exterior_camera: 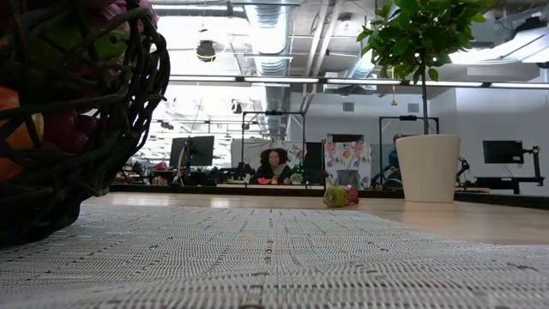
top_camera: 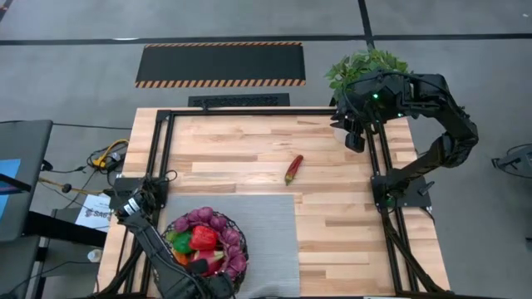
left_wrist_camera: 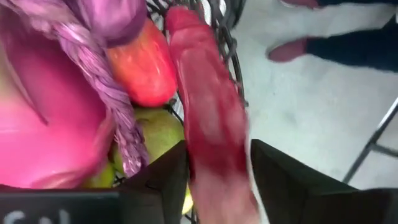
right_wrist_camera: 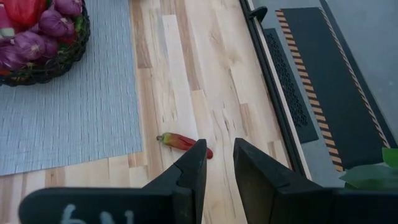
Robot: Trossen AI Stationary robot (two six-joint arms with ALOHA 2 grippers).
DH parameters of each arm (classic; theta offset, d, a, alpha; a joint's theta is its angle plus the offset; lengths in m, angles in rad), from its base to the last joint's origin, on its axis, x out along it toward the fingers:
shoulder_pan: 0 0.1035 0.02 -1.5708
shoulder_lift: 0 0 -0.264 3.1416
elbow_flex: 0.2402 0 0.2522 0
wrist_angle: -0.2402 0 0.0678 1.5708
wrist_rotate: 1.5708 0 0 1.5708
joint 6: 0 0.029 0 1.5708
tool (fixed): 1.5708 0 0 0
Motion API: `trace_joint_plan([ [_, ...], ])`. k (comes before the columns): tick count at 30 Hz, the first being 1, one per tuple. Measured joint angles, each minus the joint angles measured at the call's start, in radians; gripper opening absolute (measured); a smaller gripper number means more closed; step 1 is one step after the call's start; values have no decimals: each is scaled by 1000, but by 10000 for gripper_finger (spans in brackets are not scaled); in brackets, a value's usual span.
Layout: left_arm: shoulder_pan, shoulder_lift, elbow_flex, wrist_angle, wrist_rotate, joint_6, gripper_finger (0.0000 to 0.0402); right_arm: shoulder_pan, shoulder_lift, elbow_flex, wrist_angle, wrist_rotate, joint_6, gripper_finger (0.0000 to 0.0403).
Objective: Build produce basket
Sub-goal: Put the bottom red chili pepper into the black wire basket, then put the red chili pepper into the black wire basket
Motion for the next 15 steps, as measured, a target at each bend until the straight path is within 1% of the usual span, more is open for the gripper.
trace_joint_plan([
  [3,5,0,0,-2,25,18,187,0,0,0,0,0,0,104],
  [8,19,0,0,-47,7,27,234,0,0,0,0,0,-1,104],
  [11,47,-4,2,-69,-72,-10,247,0,0,0,-2,0,-2,104],
  [13,86,-20,17,-74,-152,-8,249,-1,0,0,-8,0,-2,104],
  [15,137,-48,39,-90,-266,29,249,-1,0,0,-20,0,-2,104],
])
